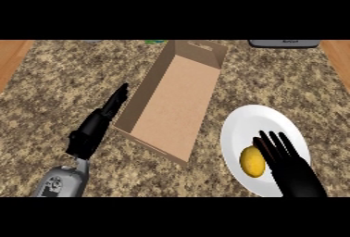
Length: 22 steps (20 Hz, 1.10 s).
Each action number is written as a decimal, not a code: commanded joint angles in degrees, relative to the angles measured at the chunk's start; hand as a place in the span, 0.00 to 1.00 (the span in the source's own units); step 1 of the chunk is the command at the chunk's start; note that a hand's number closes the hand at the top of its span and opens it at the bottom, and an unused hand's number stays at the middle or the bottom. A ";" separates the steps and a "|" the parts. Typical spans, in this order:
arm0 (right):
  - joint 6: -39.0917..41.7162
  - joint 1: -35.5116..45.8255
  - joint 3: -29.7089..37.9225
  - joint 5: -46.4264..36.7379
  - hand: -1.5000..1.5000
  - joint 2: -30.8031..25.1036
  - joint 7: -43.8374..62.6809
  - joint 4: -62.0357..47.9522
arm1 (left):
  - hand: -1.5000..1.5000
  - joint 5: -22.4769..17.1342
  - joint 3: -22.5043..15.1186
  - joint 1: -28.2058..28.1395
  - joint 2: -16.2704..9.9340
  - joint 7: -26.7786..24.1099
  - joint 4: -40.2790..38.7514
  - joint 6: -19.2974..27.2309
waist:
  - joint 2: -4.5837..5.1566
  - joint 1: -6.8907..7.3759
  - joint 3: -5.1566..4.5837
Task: Pick the sweet potato from the plate and place it in the cardboard box
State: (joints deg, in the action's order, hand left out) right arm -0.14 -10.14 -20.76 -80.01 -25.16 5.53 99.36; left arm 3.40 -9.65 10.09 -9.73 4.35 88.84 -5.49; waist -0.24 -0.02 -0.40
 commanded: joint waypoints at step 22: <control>-4.61 4.91 2.74 -9.37 1.00 5.17 -1.70 -15.29 | 0.50 2.24 2.72 -0.36 1.58 -0.68 0.08 -2.44 | 0.26 0.30 0.43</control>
State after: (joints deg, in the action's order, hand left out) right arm -0.37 -7.57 -17.63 -86.69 -22.55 2.56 90.28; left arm 4.93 -6.95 11.17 -7.83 4.73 88.21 -7.83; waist -0.62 -0.44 -1.44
